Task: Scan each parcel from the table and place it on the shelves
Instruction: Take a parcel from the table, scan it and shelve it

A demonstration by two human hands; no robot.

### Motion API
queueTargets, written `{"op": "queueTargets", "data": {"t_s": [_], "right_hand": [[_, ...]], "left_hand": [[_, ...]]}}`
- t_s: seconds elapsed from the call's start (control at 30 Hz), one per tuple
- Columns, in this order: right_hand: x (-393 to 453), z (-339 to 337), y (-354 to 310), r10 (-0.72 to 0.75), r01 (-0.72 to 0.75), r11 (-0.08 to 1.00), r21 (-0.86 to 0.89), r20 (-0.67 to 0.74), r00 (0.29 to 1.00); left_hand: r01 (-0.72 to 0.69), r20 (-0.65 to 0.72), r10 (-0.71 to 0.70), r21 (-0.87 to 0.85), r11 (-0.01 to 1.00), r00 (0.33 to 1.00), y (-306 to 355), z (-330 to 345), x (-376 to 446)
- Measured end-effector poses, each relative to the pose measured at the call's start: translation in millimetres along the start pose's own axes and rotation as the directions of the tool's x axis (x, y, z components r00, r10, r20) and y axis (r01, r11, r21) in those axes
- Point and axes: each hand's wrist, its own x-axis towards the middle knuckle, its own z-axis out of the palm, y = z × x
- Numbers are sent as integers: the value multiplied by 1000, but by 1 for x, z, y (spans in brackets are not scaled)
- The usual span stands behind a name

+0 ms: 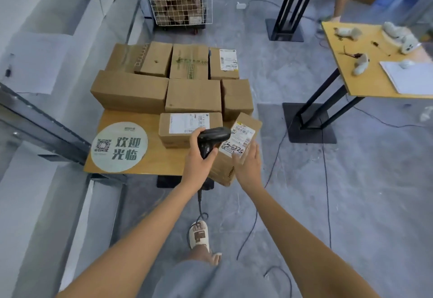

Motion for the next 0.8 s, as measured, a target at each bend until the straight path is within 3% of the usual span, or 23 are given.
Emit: {"op": "queueTargets", "data": {"t_s": [0.27, 0.47, 0.8], "right_hand": [[45, 26, 29, 267, -247, 908, 340, -15, 963], [64, 35, 42, 246, -248, 779, 575, 84, 966], [48, 26, 56, 247, -315, 704, 637, 197, 949]], "left_hand": [[123, 51, -119, -76, 990, 992, -21, 31, 33], [189, 70, -184, -79, 979, 980, -20, 46, 47], [297, 0, -300, -141, 944, 954, -10, 71, 22]]}}
